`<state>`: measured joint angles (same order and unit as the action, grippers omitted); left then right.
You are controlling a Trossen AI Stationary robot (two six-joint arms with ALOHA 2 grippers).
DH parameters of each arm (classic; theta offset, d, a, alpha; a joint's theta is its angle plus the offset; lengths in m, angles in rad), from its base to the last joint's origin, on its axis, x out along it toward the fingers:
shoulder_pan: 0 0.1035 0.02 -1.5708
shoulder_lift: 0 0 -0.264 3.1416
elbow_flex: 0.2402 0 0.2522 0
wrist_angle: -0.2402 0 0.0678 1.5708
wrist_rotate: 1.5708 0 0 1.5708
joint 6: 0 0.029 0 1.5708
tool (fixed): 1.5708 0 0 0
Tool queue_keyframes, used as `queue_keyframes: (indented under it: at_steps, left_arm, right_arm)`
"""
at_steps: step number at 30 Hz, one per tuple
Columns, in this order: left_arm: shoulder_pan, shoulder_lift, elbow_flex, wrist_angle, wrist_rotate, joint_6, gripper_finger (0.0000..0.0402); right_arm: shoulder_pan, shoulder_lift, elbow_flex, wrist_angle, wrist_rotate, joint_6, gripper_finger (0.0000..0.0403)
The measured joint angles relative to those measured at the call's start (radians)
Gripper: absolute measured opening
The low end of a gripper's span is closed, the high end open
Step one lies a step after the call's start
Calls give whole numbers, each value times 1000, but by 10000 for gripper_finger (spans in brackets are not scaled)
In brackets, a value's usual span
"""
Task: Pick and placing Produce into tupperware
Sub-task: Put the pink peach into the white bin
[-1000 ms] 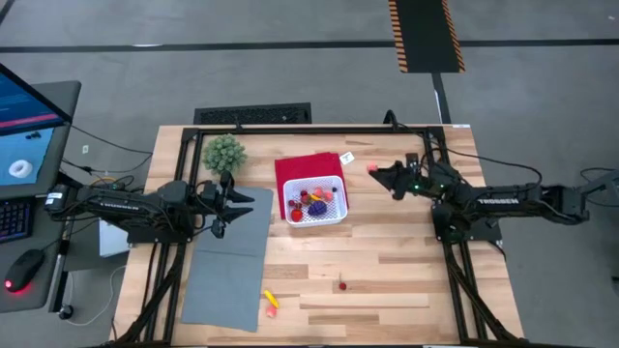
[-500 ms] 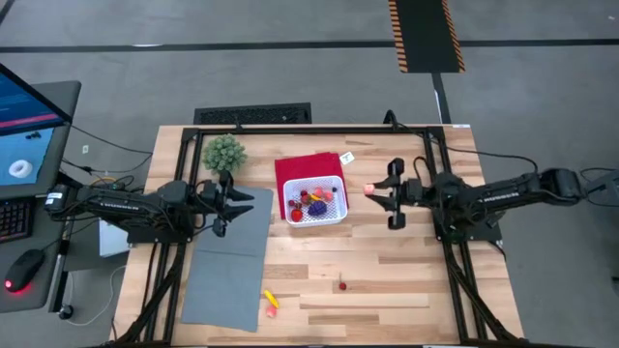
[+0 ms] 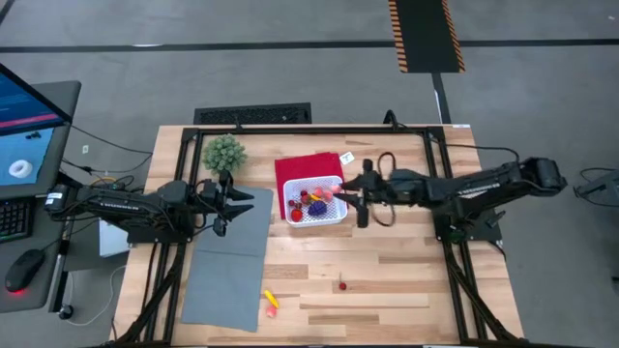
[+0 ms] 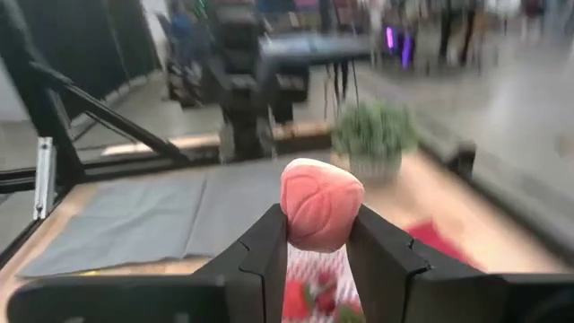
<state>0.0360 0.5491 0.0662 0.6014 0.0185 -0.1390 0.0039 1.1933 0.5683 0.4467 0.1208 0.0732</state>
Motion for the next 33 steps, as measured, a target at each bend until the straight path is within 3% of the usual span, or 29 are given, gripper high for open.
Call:
queue_keyframes:
  at_steps: [12,16,24,33]
  left_arm:
    - [0,0,0,0,0,-3,121]
    - [0,0,0,0,0,-3,121]
    - [0,0,0,0,0,-4,121]
    - [0,0,-1,-1,0,-9,121]
  right_arm:
    - [-48,248,328,-484,-73,360,129]
    - [-54,333,429,-667,-75,373,129]
    - [-59,481,567,-840,-94,367,129]
    - [-59,563,618,-905,-96,344,142]
